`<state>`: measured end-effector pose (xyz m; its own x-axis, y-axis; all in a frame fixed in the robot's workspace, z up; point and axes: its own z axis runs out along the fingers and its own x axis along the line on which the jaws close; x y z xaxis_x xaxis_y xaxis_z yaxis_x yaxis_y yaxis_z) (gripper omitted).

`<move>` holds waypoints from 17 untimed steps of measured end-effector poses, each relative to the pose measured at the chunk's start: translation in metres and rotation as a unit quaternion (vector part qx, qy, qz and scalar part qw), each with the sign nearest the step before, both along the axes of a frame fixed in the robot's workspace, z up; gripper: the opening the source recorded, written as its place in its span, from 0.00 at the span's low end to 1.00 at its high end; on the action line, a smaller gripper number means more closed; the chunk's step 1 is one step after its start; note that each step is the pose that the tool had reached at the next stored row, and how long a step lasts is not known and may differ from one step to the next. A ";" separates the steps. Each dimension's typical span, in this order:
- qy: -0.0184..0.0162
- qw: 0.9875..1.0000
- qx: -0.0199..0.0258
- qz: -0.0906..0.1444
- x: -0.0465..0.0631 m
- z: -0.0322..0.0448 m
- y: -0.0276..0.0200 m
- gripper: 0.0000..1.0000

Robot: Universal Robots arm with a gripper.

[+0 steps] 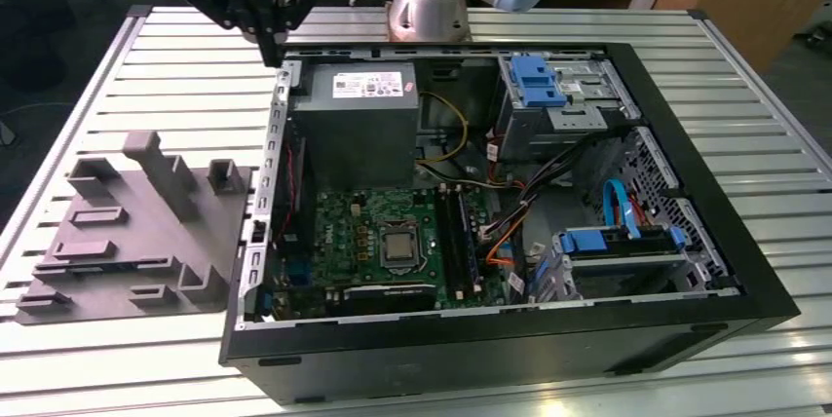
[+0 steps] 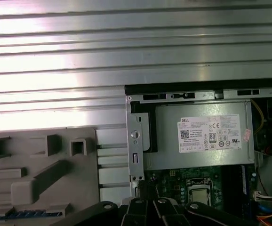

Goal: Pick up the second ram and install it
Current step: 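Reach for the second ram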

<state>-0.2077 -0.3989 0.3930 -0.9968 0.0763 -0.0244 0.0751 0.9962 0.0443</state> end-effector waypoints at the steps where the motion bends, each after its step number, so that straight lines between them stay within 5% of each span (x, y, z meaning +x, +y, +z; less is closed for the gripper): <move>1: 0.000 1.000 0.000 0.000 -0.002 0.0000 0.0000 0.10; 17: 0.000 1.000 0.000 0.000 -0.024 0.0000 0.0000 0.10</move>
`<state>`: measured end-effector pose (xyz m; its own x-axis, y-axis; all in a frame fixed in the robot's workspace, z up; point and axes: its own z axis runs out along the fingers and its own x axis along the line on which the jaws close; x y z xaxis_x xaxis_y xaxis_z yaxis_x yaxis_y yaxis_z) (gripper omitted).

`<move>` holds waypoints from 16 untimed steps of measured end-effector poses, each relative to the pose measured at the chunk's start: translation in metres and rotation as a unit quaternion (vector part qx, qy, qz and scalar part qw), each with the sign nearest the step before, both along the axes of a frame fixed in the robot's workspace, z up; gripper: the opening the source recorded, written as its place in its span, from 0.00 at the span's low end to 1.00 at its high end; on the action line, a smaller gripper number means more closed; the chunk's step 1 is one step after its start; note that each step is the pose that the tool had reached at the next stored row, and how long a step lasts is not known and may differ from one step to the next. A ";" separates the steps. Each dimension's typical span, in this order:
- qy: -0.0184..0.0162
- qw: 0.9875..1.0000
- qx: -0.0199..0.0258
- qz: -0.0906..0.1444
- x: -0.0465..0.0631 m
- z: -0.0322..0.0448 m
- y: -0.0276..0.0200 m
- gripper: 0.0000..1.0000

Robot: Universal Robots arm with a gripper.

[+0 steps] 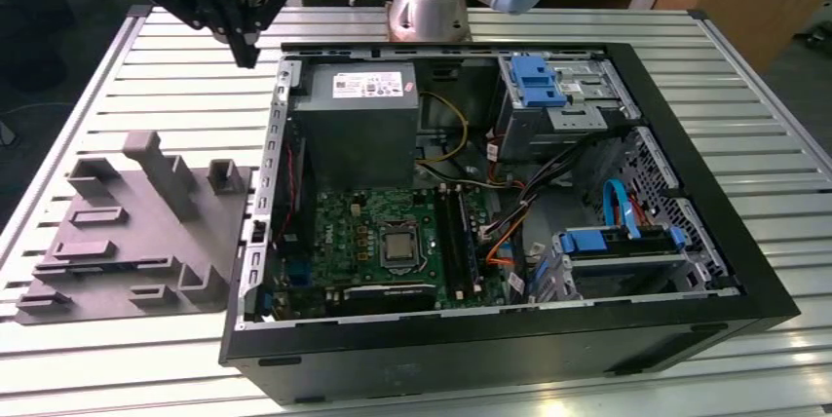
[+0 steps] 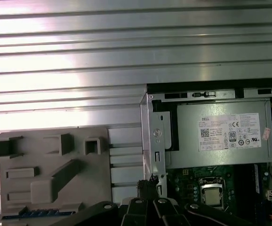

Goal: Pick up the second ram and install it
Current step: 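Reach for the second ram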

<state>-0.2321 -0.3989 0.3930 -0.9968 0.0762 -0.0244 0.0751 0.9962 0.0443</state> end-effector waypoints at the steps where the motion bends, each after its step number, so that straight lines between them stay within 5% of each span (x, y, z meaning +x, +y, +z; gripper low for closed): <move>1: 0.000 1.000 0.000 0.000 -0.001 0.0000 0.0000 0.10; 16: 0.000 1.000 0.000 0.000 -0.022 -0.0001 0.0000 0.10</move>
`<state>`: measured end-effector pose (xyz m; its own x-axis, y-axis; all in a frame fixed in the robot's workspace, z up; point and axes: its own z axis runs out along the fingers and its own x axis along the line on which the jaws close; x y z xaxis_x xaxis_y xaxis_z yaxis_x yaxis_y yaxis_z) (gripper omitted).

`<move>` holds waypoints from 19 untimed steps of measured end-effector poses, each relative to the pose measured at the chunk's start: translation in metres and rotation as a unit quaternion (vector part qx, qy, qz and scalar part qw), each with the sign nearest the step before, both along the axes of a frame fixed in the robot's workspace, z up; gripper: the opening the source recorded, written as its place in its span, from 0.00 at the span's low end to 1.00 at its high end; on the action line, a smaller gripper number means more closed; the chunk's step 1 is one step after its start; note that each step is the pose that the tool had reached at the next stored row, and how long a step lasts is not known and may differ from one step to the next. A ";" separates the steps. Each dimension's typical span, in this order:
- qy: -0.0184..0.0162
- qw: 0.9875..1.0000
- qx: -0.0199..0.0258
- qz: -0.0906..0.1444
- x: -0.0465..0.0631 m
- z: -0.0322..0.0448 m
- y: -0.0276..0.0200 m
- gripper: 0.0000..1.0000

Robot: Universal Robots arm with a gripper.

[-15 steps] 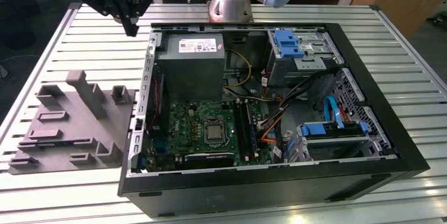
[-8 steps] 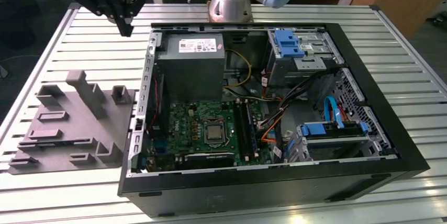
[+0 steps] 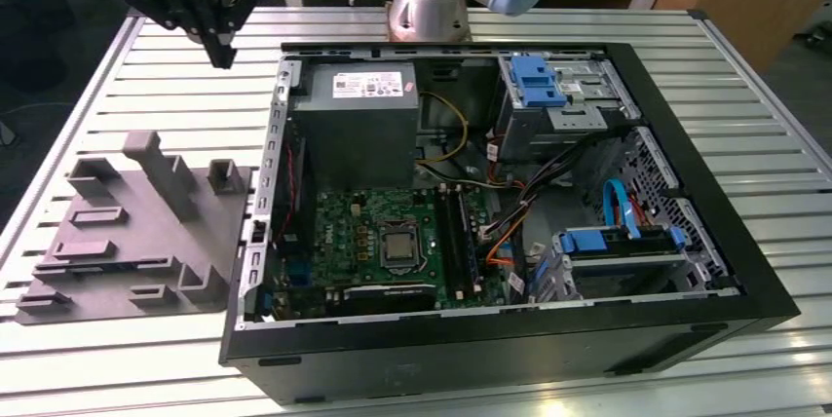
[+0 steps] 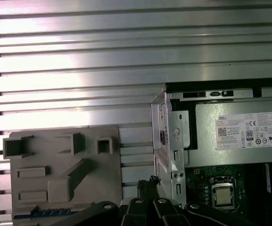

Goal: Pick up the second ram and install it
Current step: 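Reach for the second ram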

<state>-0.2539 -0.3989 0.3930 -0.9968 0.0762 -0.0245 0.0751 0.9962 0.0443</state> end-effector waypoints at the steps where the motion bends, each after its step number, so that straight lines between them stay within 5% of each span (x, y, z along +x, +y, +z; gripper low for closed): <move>1: 0.000 1.000 0.000 0.000 -0.001 0.0000 0.0000 0.10; 19: 0.000 1.000 0.000 0.000 -0.032 -0.0002 0.0000 0.10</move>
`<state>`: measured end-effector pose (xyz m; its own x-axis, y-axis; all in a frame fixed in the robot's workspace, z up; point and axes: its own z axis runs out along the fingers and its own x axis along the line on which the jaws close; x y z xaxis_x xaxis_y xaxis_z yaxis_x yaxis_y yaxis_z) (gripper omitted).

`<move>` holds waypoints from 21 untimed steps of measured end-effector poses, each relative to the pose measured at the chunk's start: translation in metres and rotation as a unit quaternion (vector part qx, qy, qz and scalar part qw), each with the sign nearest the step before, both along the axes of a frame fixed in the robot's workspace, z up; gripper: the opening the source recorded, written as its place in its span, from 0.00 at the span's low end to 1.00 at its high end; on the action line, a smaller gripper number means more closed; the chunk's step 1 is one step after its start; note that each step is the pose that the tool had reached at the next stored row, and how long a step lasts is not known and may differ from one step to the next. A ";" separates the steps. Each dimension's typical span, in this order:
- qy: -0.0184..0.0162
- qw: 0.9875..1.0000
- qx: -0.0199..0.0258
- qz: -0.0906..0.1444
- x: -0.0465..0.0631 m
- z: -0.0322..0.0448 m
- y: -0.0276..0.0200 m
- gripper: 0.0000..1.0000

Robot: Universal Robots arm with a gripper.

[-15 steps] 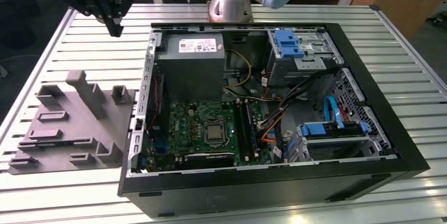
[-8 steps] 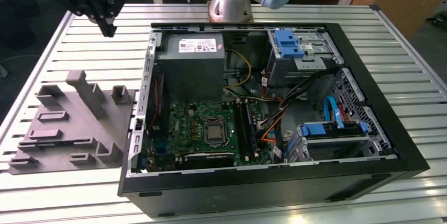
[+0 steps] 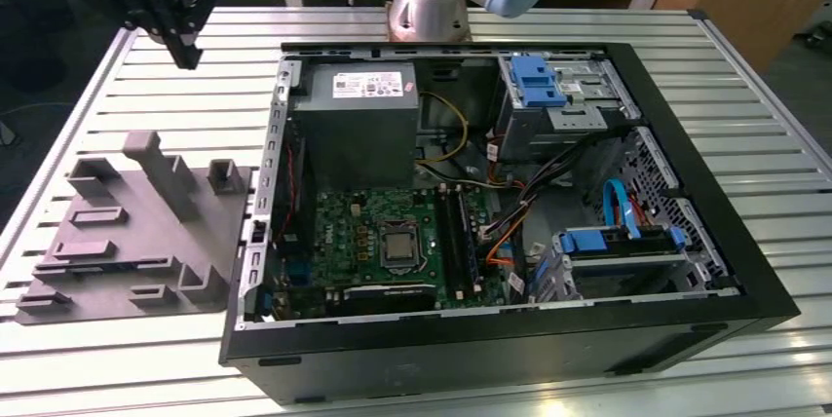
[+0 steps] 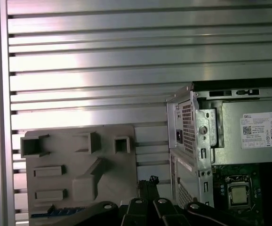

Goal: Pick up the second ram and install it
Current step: 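Reach for the second ram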

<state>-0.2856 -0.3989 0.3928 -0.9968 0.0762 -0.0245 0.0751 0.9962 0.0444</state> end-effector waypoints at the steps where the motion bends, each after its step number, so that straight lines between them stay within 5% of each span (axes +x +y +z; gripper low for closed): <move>1: 0.000 1.000 0.000 0.000 -0.002 0.0000 0.0000 0.10; 21: 0.000 1.000 0.000 0.000 -0.037 -0.0003 0.0000 0.10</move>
<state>-0.3224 -0.3989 0.3925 -0.9968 0.0762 -0.0244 0.0751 0.9962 0.0443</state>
